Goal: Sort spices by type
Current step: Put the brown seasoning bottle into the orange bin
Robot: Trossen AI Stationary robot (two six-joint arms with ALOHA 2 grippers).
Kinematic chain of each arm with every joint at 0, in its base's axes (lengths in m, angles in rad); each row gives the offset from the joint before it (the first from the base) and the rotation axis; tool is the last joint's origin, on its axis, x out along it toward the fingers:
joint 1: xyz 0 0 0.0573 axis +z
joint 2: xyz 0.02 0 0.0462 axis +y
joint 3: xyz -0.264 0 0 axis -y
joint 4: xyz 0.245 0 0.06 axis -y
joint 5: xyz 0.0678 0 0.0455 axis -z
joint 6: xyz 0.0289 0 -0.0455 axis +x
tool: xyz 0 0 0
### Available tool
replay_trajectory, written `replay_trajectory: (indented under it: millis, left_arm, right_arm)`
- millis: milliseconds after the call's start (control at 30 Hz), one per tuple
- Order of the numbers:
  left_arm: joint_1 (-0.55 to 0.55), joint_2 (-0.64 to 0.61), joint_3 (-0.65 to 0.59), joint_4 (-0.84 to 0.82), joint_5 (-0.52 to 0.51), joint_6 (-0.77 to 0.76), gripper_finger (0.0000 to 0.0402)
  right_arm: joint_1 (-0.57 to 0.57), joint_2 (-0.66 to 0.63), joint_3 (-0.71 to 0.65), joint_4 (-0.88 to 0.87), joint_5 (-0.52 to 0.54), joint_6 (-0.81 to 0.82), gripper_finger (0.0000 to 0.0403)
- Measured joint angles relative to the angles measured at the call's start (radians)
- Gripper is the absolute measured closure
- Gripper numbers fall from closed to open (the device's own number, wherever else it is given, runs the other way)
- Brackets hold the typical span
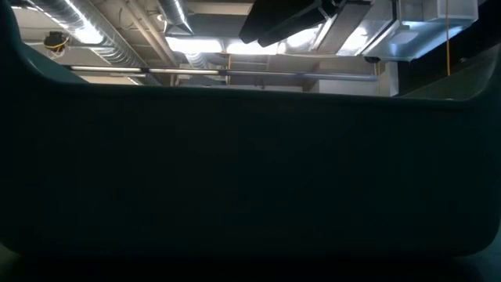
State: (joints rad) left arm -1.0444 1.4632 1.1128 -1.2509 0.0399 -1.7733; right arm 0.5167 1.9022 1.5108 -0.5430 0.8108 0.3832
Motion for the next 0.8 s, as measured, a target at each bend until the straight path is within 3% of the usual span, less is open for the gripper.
replay_trajectory:
  millis: [233, 400, 567, 800]
  left_arm:
    - [0.069, -0.046, 0.044, -0.058, -0.013, 0.047, 0.0124]
    - [0.133, -0.081, 0.107, -0.084, -0.089, 0.129, 0.0123]
    - [0.235, -0.121, 0.184, -0.122, -0.195, 0.288, 0.0122]
    - [0.47, -0.181, 0.254, -0.201, -0.328, 0.601, 0.0122]
  right_arm:
    - [0.0, 0.0, 0.0, -0.004, 0.0, 0.0, 0.0107]
    - [0.0, 0.0, 0.0, -0.005, 0.0, -0.004, 0.0107]
    - [0.0, 0.0, 0.0, -0.001, 0.0, -0.024, 0.0107]
    - [-0.008, 0.0, 0.0, -0.003, 0.008, -0.07, 0.0107]
